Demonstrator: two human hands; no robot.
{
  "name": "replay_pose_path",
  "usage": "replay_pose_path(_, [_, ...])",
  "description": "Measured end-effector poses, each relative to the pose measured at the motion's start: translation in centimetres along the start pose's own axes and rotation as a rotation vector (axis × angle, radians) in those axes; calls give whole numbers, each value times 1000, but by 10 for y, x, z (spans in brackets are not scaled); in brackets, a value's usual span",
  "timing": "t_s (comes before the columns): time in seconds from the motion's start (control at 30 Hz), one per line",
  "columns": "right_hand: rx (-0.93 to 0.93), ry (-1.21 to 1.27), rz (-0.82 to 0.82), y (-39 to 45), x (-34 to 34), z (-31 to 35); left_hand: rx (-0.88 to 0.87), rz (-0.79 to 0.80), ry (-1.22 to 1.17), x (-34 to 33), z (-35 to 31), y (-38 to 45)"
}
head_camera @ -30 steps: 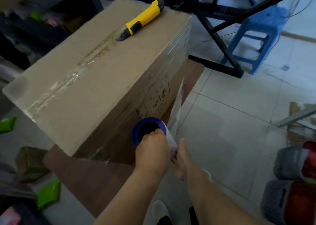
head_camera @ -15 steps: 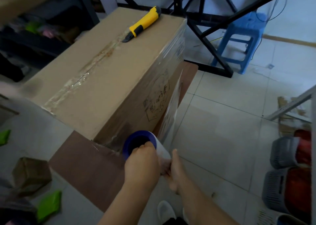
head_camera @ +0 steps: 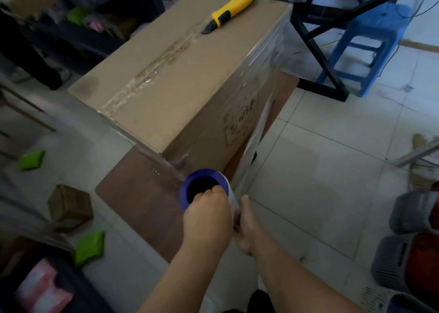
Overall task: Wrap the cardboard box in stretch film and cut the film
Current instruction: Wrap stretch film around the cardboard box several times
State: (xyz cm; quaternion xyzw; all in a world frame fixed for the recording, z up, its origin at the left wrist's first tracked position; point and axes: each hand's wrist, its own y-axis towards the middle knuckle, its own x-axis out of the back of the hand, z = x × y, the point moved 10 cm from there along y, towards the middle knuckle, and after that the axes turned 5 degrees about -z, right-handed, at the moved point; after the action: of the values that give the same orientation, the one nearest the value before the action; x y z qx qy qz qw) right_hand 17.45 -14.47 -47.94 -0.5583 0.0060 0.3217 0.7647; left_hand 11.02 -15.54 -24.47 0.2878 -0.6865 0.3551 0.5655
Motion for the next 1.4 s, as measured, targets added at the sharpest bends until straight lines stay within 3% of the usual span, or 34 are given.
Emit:
replay_pose_path(0.27, [4,36,-106,2,-2,-27,-19,45,-61,-20,31,-13])
replay_pose_path(0.77, [13,107,-150,5,-55,-76,-51,98,3,-40,106,-20])
replay_pose_path(1.4, [-18,96,-195,5,-101,-102,-146,100,9,-38,151,-17])
